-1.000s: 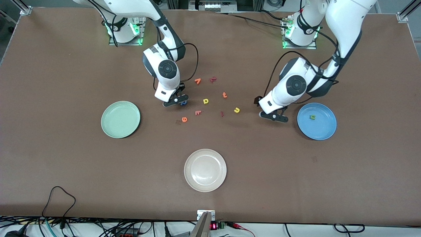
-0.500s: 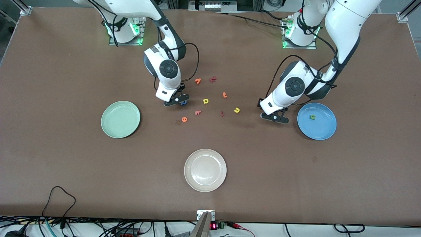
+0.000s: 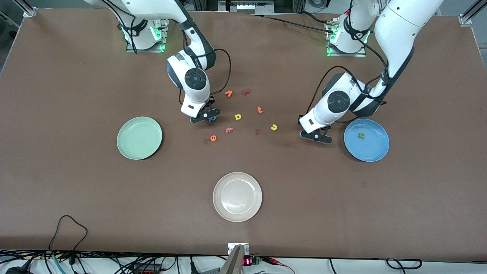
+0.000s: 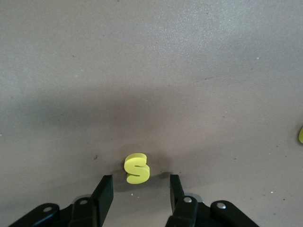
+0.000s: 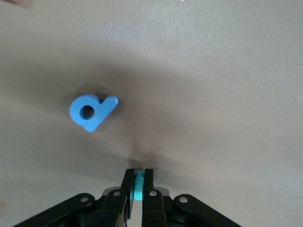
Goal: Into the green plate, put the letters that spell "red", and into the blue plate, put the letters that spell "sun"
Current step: 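Carry the s to the blue plate while the right gripper carries v to green plate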
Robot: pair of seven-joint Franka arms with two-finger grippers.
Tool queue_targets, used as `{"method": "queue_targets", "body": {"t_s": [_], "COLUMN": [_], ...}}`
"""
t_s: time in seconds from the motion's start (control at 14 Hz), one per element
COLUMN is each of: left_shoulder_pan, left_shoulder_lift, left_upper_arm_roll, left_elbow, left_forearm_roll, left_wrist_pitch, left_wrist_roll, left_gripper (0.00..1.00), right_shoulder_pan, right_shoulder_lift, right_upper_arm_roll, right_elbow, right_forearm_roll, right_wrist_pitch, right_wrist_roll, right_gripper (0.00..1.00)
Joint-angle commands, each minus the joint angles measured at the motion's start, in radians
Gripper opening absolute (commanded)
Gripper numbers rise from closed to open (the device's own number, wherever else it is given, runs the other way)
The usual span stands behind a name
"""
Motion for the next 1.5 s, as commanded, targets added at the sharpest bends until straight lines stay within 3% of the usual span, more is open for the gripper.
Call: {"method": "queue_targets", "body": {"t_s": [0.0,0.21,0.36,0.5,0.64,0.71,0.86,1.07,1.21,1.43], "left_shoulder_pan": [0.002,-0.005,0.001,0.001,0.001,0.001,0.001,0.008,0.018,0.106], "left_shoulder_lift": [0.01,0.026,0.039,0.042,0.049,0.044,0.006,-0.068,-0.068,-0.059], "left_upper_arm_roll": [0.004,0.008,0.018,0.018,0.018,0.018,0.016,0.013,0.016,0.016], "left_elbow": [0.009,0.031,0.031,0.028,0.026,0.026,0.04,0.161,0.268,0.287], "left_forearm_roll": [0.051,0.057,0.079,0.079,0.08,0.08,0.08,0.082,0.082,0.083], "left_wrist_pitch": [0.01,0.026,0.04,0.04,0.041,0.04,-0.026,-0.34,-0.535,-0.571], "left_wrist_roll": [-0.026,-0.029,-0.035,-0.035,-0.037,-0.037,-0.037,-0.017,0.041,0.13], "left_gripper": [0.44,0.4,0.26,0.16,0.13,0.06,0.01,0.0,0.0,0.0], "right_shoulder_pan": [0.002,-0.029,-0.061,-0.102,-0.182,-0.213,-0.258,-0.259,-0.253,-0.271], "right_shoulder_lift": [-0.055,-0.118,-0.137,-0.129,-0.125,-0.125,-0.103,-0.086,-0.046,0.016], "right_upper_arm_roll": [0.0,-0.037,-0.17,-0.259,-0.265,-0.265,-0.265,-0.264,-0.264,-0.264], "right_elbow": [0.022,0.126,0.21,0.217,0.191,0.172,0.134,-0.001,-0.033,-0.03], "right_forearm_roll": [-0.006,-0.002,-0.008,-0.008,-0.009,-0.009,-0.009,-0.006,-0.003,-0.002], "right_wrist_pitch": [-0.076,-0.265,-0.406,-0.399,-0.365,-0.33,-0.25,-0.042,0.049,0.145], "right_wrist_roll": [0.013,0.01,-0.03,-0.097,-0.122,-0.151,-0.179,-0.176,-0.161,-0.162], "right_gripper": [0.0,0.0,0.0,0.0,0.0,0.0,0.0,0.0,0.0,0.0]}}
